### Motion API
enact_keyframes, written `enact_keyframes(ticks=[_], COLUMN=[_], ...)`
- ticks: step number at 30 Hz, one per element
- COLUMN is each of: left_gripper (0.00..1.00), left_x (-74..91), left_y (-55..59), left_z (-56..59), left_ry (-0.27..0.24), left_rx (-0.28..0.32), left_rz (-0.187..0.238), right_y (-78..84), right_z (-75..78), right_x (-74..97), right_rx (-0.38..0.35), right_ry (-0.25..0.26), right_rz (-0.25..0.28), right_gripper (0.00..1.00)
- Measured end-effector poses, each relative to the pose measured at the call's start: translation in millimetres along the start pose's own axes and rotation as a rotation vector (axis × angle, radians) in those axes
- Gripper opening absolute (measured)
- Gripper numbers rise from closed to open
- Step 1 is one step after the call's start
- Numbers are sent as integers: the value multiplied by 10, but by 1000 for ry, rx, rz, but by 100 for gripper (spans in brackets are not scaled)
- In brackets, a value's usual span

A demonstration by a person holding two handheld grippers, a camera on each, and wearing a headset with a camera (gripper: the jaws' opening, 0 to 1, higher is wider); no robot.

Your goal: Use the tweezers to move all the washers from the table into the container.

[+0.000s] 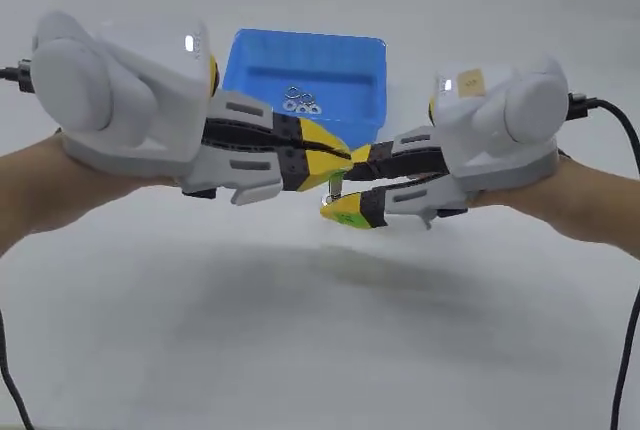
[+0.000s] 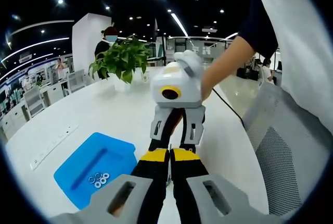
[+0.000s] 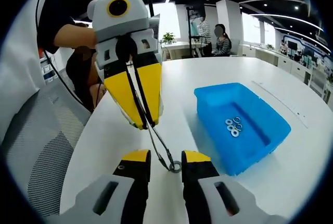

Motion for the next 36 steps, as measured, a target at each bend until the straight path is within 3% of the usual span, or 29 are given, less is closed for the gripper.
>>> enact_keyframes(ticks=[6,20,23,24,25,26,31,36], left_gripper=[5,5,6,6,7,10,28,32], left_x=[14,-19,-25,-17,-10,10,79,189], left_y=[16,4,7,16,18,16,6,78], left_z=[-10,-8,-29,-31,-28,-26,145,253], left_ry=[1,-2,-44,-55,-59,-66,-54,-87], left_rx=[0,-14,64,133,159,141,154,165], left_rz=[-2,-20,1,15,21,23,34,30], right_y=[15,10,11,12,12,12,12,-60], right_z=[-29,-30,-21,-21,-27,-36,-45,-49], right_x=[-21,-11,-6,-8,-8,-11,0,42], right_rx=[30,127,130,128,127,127,116,114], right_ry=[-41,-43,-32,-32,-31,-31,-22,-12], right_rz=[-23,-40,-41,-42,-41,-40,-40,-27], right_gripper=[16,10,9,9,9,9,9,9])
Point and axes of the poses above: the centre of the closed fingertips' face, and the gripper's own axes: x roughly backward along the fingers, z roughly to its right, y roughly out of its underside, the point moved 5 cm from there along x, roughly backward along the fingers, and after that the axes turned 5 degrees about y, right-handed, at the moved point
